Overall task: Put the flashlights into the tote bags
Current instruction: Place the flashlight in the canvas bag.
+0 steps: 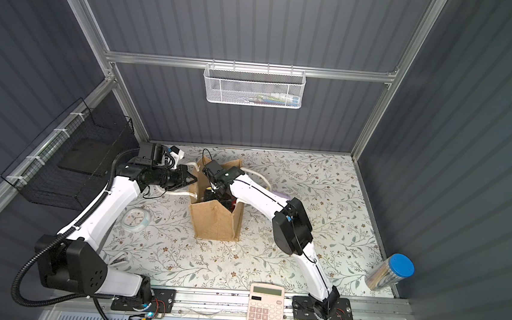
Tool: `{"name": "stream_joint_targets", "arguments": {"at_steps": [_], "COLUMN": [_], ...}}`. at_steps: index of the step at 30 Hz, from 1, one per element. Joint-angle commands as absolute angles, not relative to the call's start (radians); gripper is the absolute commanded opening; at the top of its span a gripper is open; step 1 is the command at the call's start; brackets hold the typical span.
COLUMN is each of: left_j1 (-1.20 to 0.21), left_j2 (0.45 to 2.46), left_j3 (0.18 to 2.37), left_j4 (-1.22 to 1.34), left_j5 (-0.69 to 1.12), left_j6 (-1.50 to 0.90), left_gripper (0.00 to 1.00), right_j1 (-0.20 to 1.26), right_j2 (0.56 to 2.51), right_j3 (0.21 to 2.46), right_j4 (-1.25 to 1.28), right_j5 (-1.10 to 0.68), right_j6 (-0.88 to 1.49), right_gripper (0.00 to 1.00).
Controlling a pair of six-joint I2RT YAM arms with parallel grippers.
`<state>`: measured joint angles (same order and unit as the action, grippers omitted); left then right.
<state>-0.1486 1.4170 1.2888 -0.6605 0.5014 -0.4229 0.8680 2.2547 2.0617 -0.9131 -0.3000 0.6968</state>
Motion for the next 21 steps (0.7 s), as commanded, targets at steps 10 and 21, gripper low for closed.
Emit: {"name": "stream_joint_targets", "arguments": {"at_steps": [10, 21], "left_j1": [-0.142, -0.143], "left_j2": [1.396, 1.385], "left_j3": [1.286, 1.293], "left_j4": [-0.641, -0.649], "left_j5": [0.507, 0.501], "left_j6": [-0.410, -0.407], "left_gripper": [0.00, 0.00], "right_j1": [0.831, 0.803], "right_j2": [2.235, 2.181], "right_j3": [2.000, 1.990], "right_j4": [-0.937, -0.917], "right_j5": [-0.324, -0.386], "right_j6": [0.669, 0.652], "right_gripper": [0.45, 0.56]}}
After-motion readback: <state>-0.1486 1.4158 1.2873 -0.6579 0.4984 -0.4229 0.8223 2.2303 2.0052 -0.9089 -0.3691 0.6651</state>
